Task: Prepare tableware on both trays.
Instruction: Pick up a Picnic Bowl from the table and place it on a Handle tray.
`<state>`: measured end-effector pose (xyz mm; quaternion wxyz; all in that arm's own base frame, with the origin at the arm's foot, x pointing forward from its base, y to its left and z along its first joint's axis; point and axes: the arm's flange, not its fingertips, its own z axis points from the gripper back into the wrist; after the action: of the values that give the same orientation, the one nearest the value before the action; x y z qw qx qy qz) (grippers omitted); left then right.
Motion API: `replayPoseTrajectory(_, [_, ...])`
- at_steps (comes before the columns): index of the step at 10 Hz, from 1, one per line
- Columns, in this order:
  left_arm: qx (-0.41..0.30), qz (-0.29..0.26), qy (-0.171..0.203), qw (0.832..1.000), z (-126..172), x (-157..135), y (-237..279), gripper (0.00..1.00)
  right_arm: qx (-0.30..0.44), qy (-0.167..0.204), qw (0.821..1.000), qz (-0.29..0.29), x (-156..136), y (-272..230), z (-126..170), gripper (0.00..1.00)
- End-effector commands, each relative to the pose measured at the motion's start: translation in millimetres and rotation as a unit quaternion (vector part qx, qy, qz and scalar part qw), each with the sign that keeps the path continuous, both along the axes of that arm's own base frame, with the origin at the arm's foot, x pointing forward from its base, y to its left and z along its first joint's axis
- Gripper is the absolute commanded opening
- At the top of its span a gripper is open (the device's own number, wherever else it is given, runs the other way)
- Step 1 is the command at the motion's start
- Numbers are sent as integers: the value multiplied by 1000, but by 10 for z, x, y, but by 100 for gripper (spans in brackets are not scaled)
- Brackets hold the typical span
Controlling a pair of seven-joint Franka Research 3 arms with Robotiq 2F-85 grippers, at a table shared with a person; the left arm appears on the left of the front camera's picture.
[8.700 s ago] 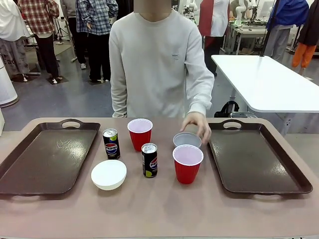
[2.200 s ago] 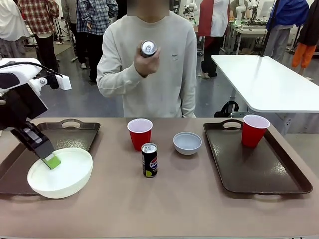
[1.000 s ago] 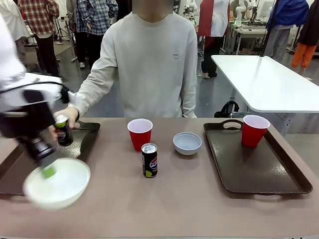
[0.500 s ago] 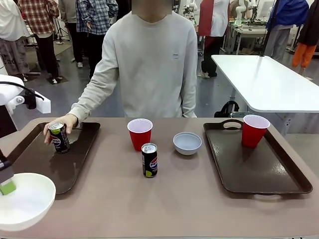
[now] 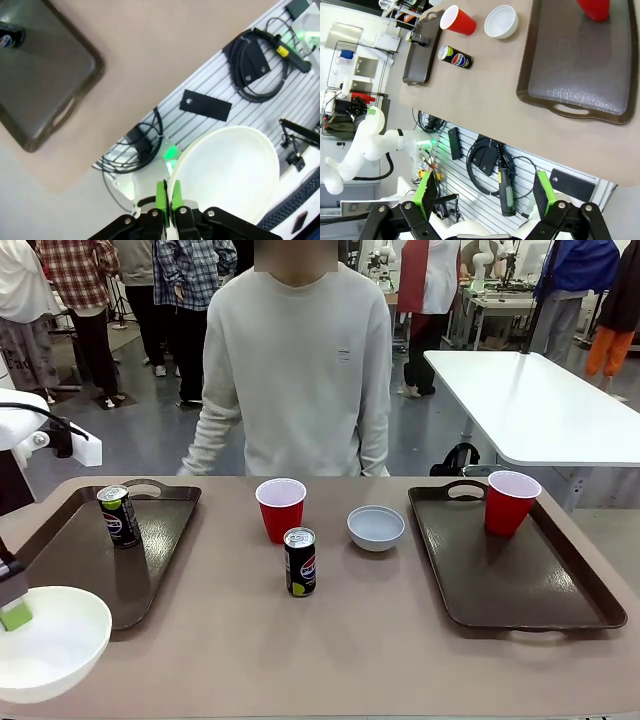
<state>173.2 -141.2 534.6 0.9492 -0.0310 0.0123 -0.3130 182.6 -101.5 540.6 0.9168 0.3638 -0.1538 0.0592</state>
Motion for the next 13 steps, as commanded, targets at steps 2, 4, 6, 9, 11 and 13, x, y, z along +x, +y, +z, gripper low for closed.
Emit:
replayPoseTrajectory(2, [30,56,-35,997,-146,184,131,4,2,3,1000,0,1,0,-7,100])
replayPoseTrajectory(4, [47,136,-88,986,-477,457,312,4,2,3,1000,0,1,0,-7,100])
replayPoseTrajectory(6, [64,225,-133,963,-621,671,535,4,2,3,1000,0,1,0,-7,100])
replayPoseTrajectory(9, [43,209,-121,969,-65,926,501,4,2,3,1000,0,1,0,-7,100])
replayPoseTrajectory(11, [37,207,-102,972,-118,933,488,4,2,3,1000,0,1,0,-7,100])
replayPoseTrajectory(13, [35,238,-30,970,-826,1442,757,4,2,3,1000,0,1,0,-7,100])
